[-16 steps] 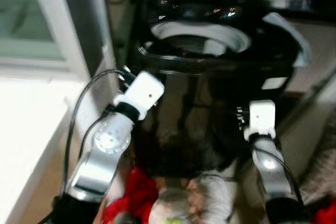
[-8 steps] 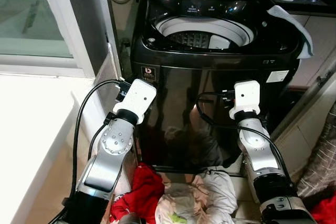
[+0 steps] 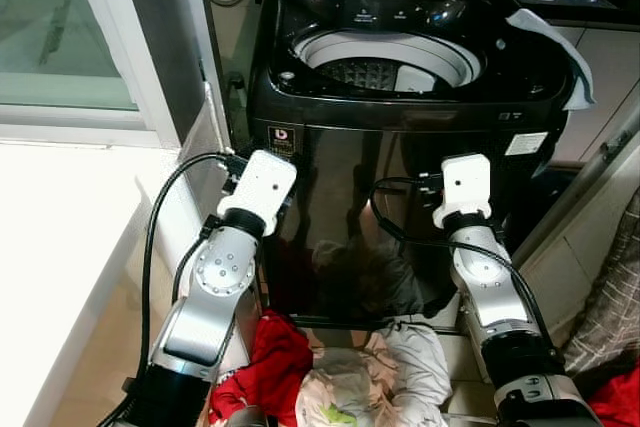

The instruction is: Clothes washing

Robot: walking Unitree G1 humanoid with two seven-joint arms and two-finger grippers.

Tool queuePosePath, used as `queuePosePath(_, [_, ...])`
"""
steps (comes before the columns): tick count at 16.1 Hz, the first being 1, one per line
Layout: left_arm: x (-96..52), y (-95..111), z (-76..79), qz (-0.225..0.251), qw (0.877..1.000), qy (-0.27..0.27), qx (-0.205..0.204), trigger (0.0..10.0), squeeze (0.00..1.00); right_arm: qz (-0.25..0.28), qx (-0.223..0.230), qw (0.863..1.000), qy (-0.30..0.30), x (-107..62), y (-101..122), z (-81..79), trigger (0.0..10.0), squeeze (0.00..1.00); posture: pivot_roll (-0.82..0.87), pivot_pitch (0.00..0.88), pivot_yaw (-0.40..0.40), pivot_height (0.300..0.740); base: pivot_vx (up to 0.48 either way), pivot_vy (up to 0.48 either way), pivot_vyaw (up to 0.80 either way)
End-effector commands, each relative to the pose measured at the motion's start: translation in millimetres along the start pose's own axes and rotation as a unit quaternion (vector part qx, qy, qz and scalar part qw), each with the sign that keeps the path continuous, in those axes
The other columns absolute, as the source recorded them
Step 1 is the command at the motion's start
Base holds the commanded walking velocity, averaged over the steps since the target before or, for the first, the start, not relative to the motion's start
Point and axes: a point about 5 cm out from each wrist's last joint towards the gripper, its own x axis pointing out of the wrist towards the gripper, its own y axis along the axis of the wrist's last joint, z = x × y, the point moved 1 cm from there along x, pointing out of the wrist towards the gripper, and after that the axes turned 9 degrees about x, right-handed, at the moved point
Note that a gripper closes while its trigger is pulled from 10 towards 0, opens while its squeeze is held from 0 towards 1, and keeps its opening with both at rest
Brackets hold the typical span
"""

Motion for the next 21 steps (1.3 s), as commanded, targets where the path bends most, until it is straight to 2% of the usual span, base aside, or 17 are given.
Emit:
queuePosePath(1, [0.4, -1, -0.6, 0.002, 1.0, -0.002, 0.002, 10.0, 0.0, -0.001, 0.001, 1.0, 0.003, 2.8, 2, -0.5, 10.0, 0.0, 0.02, 0.0, -0.018, 0.74, 0.0, 0.0, 0.0])
queuePosePath(5, [1.4, 0, 0.9, 0.008, 1.0, -0.008, -0.001, 10.0, 0.0, -0.007, 0.008, 1.0, 0.004, 5.2, 1, -0.8, 10.0, 0.0, 0.02, 0.0, -0.015, 0.74, -0.265, 0.0, 0.0])
queuePosePath(7, [1.8, -2, 1.9, 0.005, 1.0, -0.01, -0.002, 10.0, 0.0, -0.033, 0.05, 0.998, 0.032, 4.8, -4, -9.1, 10.0, 0.0, 0.02, 0.0, -0.02, 0.74, -0.277, 0.0, 0.0])
queuePosePath(10, [1.7, -2, 4.4, 0.008, 1.0, -0.017, 0.001, 10.0, 0.0, -0.056, 0.064, 0.996, 0.035, -0.9, -12, -11.7, 10.0, 0.0, 0.02, 0.0, -0.022, 0.74, -0.279, 0.0, 0.0])
queuePosePath(13, [3.7, -2, 3.2, 0.013, 1.0, -0.018, 0.007, 10.0, 0.0, -0.041, 0.039, 0.998, 0.034, 3.5, -4, -11.0, 10.0, 0.0, 0.02, 0.0, -0.016, 0.74, -0.087, 0.0, -0.18])
queuePosePath(18, [6.7, 0, 1.6, 0.023, 0.999, -0.023, 0.011, 10.0, 0.0, -0.01, -0.053, 0.998, -0.022, 9.0, 7, 15.7, 10.0, 0.0, 0.01, 0.0, -0.009, 0.74, 0.0, 0.0, -0.75])
queuePosePath(21, [8.1, -1, 2.9, 0.027, 0.999, -0.03, 0.015, 10.0, 0.0, -0.024, -0.046, 0.998, -0.044, 4.9, 0, 23.9, 10.0, 0.0, -0.01, 0.0, -0.005, 0.74, 0.0, 0.0, -0.79])
